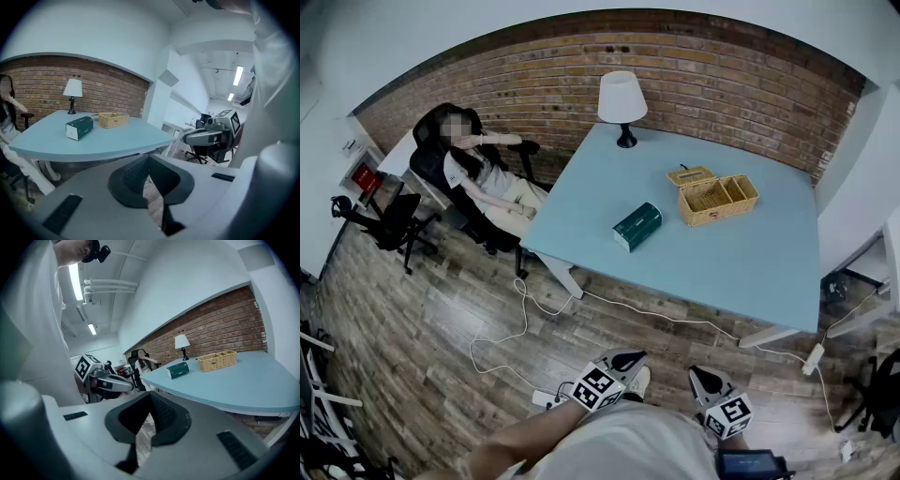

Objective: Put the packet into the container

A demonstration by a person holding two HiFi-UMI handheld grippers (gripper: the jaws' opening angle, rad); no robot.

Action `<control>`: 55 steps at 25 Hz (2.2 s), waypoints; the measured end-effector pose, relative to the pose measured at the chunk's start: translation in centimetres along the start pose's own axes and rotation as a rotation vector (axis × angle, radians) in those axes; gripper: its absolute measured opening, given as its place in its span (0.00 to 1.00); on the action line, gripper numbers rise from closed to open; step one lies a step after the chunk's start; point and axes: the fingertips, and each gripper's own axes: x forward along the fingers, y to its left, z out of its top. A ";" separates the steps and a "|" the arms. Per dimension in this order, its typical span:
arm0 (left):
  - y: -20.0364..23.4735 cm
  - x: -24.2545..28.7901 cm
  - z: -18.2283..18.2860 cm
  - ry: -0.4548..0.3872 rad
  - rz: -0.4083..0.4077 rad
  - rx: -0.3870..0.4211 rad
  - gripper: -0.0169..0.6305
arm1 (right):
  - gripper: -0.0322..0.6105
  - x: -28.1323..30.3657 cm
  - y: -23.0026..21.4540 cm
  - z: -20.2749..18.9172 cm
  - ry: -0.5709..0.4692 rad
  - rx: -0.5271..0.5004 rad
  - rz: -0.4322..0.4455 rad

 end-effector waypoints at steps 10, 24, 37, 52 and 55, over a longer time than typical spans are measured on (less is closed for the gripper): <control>-2.3 -1.8 -1.4 -0.001 0.034 -0.016 0.04 | 0.06 -2.3 1.0 -0.2 -0.045 0.007 -0.020; -3.7 -2.0 -2.0 0.006 0.052 -0.026 0.04 | 0.06 -3.4 1.0 -1.0 -0.036 0.034 -0.032; -2.3 0.0 -0.7 0.005 0.031 -0.005 0.04 | 0.06 -2.4 -1.1 -0.6 -0.034 0.037 -0.058; 2.0 3.5 2.0 0.012 -0.009 0.003 0.04 | 0.06 1.2 -5.3 1.5 -0.032 0.046 -0.092; 2.9 4.2 2.8 0.009 -0.022 0.006 0.04 | 0.06 2.0 -6.2 2.2 -0.029 0.050 -0.107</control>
